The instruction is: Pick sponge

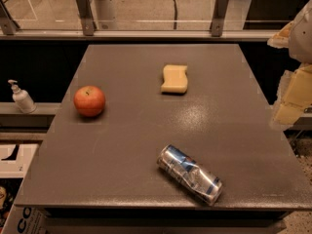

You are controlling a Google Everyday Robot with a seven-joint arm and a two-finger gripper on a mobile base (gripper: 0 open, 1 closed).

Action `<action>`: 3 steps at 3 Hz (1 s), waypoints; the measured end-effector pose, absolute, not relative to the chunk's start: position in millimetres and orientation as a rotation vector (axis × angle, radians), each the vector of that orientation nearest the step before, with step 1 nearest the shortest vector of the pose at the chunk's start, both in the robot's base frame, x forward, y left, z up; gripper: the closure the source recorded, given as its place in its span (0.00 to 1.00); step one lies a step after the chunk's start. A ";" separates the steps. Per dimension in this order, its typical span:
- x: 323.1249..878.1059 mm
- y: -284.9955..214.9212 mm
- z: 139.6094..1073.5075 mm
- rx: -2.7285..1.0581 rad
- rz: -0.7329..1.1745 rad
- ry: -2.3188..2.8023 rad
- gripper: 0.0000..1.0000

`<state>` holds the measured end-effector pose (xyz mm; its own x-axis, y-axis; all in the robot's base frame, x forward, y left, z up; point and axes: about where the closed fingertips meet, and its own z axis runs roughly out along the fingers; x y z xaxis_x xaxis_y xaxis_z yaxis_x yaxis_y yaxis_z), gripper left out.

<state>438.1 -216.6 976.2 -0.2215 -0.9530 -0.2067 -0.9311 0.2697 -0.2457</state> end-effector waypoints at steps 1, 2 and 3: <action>438.2 -216.6 976.3 -1.724 -0.099 2.232 0.00; 447.6 -212.2 960.5 -1.714 -0.073 2.209 0.00; 468.0 -206.5 935.7 -1.668 -0.018 2.165 0.00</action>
Offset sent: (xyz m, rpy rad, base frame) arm 0.0260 0.0106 -0.0475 0.0773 -0.0068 0.0213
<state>468.0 -206.5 935.7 -0.2037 -0.9297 -0.3070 -0.9244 0.2859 -0.2524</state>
